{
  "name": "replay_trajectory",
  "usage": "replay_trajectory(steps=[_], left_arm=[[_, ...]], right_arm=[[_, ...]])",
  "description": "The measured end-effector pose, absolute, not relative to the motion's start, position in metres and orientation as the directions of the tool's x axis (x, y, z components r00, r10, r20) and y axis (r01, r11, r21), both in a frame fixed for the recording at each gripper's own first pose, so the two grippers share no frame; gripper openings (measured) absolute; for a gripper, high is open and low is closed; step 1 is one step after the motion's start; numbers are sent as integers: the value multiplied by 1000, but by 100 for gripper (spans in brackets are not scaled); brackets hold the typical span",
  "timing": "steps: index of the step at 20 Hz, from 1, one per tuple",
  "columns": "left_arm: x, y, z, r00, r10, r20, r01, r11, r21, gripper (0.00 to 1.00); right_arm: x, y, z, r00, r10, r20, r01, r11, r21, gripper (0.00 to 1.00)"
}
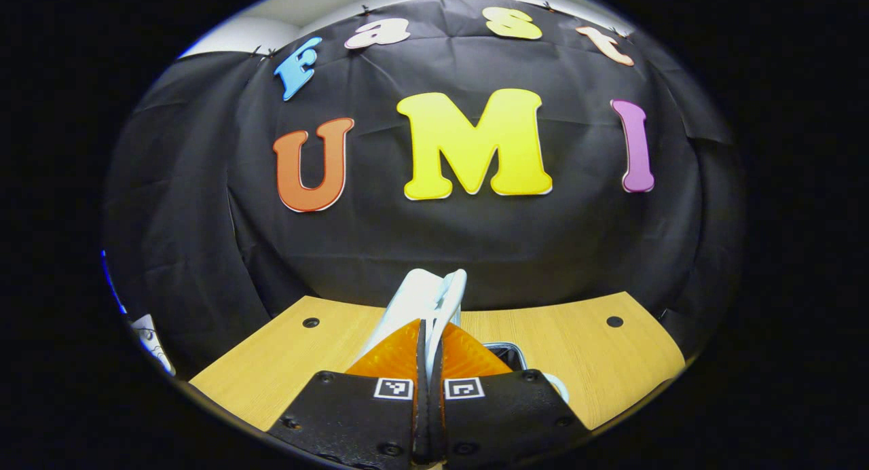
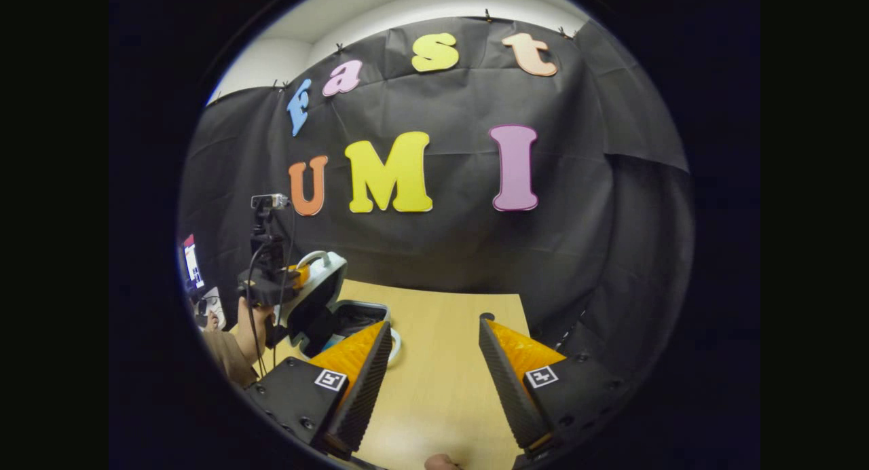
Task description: First open the suitcase, pack the skin care products into it, and then close the suitcase.
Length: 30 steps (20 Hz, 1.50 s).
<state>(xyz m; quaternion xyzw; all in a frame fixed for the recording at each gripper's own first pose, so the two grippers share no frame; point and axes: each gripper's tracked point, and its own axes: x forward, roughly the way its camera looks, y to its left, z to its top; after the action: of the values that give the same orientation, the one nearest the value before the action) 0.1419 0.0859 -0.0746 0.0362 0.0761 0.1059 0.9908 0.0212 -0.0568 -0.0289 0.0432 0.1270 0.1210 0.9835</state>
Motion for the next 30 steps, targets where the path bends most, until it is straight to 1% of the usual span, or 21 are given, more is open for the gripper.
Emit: replay_trajectory(steps=[5,10,13,15,19,21,22,23,24,25,26,27,29,30], left_arm=[[151,22,-131,966,149,-212,-105,973,207,3],[161,-16,-196,945,118,-304,-37,965,260,3],[166,-26,-226,929,129,-347,-17,951,310,3],[166,-30,-236,924,147,-352,-15,936,353,3],[168,-37,-242,925,163,-343,-23,926,378,5],[170,-44,-245,926,146,-348,5,918,397,14],[170,-48,-250,920,129,-370,31,918,396,25],[170,-56,-253,914,100,-393,65,920,387,28],[170,-66,-252,911,59,-408,95,933,348,42],[169,-77,-254,911,25,-411,109,948,299,47],[164,-86,-247,913,4,-408,119,954,274,73],[166,-81,-229,921,18,-390,102,953,284,99],[167,-79,-198,940,2,-342,88,965,249,100],[164,-77,-181,947,-6,-320,79,973,215,99]], right_arm=[[15,-69,-45,928,257,-271,-231,965,126,77],[11,-86,-66,921,235,-310,-211,971,109,77],[11,-94,-79,912,221,-346,-192,974,116,77],[10,-99,-84,908,216,-360,-184,975,122,77],[12,-98,-87,902,217,-374,-183,975,126,77],[15,-100,-85,906,205,-370,-175,978,112,77],[19,-101,-82,910,198,-365,-168,979,112,75],[21,-101,-76,913,197,-358,-165,979,118,76],[23,-101,-71,918,188,-349,-156,981,119,77],[26,-102,-65,924,179,-337,-148,982,117,76],[28,-103,-59,930,169,-327,-139,984,113,78],[29,-106,-53,937,155,-314,-128,986,104,77],[34,-104,-39,948,136,-287,-115,989,88,78],[36,-102,-33,953,128,-273,-110,991,80,78]])
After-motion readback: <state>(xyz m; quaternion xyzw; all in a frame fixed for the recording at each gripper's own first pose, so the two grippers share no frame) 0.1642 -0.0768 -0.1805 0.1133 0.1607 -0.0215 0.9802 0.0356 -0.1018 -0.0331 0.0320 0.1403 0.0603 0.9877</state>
